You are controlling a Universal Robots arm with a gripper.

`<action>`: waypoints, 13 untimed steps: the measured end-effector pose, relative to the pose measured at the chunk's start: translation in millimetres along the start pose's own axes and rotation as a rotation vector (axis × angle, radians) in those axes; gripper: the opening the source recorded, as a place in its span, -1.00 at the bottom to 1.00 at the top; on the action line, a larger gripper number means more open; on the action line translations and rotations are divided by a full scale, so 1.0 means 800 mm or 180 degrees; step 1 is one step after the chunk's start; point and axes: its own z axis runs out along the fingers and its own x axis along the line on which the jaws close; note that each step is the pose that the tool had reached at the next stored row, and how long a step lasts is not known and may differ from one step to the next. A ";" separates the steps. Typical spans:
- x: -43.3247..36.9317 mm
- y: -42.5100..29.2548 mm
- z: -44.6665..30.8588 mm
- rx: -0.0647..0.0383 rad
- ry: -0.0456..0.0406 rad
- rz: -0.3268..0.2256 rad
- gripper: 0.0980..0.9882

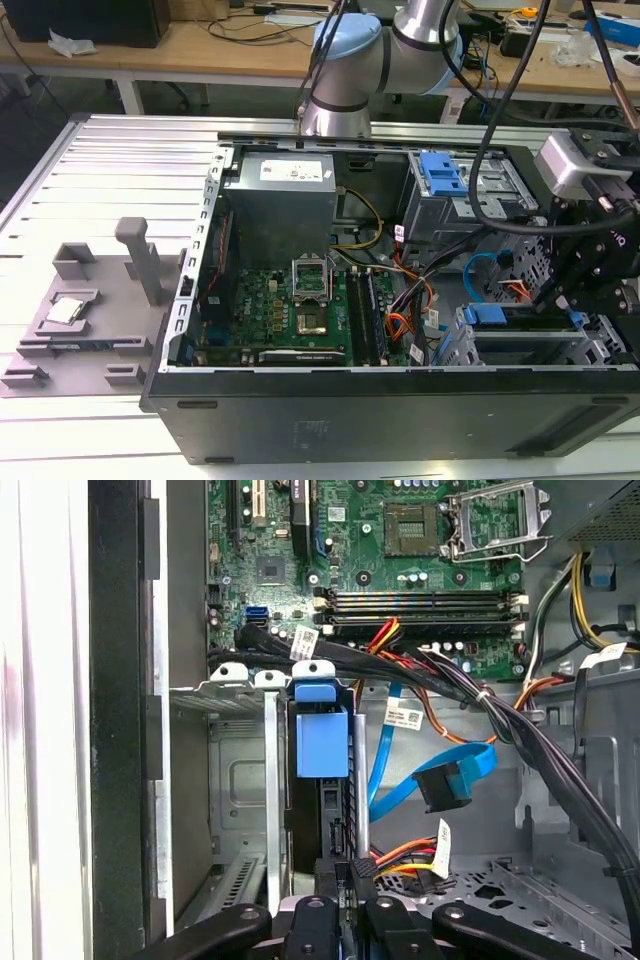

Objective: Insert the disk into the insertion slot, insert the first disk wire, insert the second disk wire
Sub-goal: 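Insert the first disk wire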

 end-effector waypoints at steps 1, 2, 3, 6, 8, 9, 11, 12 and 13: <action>0.000 0.0000 0.0002 0.0000 0.0001 0.0000 -0.84; 0.000 0.0000 0.0003 0.0000 0.0002 0.0000 -0.84; 0.000 0.0000 0.0003 0.0000 0.0003 0.0000 -0.84; 0.000 0.0001 0.0010 0.0000 0.0002 0.0001 -0.81; 0.000 0.0005 -0.0090 0.0000 0.0005 0.0001 -0.67; 0.000 0.0008 -0.0144 0.0000 0.0006 0.0001 -0.67; 0.000 0.0013 -0.0247 0.0000 0.0005 0.0001 -0.67; -0.001 0.0014 -0.0272 0.0000 0.0005 0.0001 -0.67; -0.001 0.0016 -0.0304 0.0000 0.0005 0.0000 -0.67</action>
